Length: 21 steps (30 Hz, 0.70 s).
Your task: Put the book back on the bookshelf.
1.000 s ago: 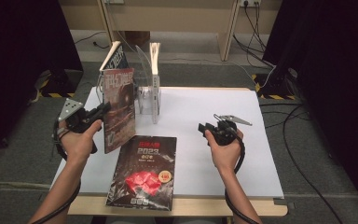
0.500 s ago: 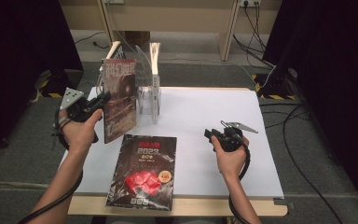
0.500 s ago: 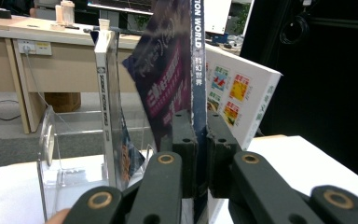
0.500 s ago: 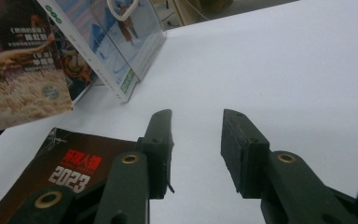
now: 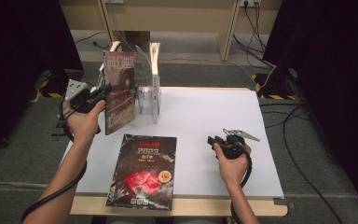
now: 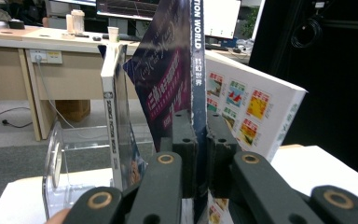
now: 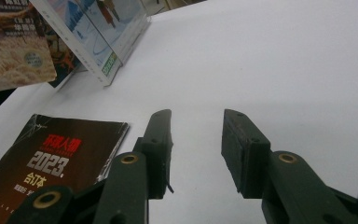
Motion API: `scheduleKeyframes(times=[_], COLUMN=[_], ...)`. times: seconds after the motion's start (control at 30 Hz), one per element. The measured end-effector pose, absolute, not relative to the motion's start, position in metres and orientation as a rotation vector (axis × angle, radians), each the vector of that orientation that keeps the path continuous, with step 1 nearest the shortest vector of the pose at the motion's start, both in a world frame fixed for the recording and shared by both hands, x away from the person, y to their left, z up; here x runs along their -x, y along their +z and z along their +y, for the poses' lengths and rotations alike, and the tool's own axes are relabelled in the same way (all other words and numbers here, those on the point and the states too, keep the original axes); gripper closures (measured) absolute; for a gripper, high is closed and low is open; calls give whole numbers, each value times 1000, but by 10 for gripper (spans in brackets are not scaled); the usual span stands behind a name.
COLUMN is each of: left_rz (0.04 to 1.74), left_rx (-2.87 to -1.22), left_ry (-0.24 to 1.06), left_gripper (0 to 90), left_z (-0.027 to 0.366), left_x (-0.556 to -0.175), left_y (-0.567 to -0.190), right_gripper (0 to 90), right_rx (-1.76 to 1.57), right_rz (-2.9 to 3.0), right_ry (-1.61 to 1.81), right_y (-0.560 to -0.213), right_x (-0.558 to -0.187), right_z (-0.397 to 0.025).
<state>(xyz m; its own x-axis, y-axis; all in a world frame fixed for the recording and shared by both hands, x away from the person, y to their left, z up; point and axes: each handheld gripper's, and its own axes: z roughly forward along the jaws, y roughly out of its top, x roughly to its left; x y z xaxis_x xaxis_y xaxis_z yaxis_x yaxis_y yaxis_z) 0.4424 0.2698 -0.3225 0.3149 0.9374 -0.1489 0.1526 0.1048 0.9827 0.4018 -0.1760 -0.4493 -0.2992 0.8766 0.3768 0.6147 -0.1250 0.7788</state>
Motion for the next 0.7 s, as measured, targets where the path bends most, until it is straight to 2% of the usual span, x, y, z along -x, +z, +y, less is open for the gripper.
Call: scheduleKeyframes(times=[0.7], left_rz=[1145], left_rx=[-1345], left_ry=[849], left_gripper=[841], left_z=[262], left_x=[-477], left_y=[-326], right_gripper=[630], right_rx=[-1673], right_rz=[1881], right_ry=[1380], right_y=[-454], right_x=[-402], right_z=[-178])
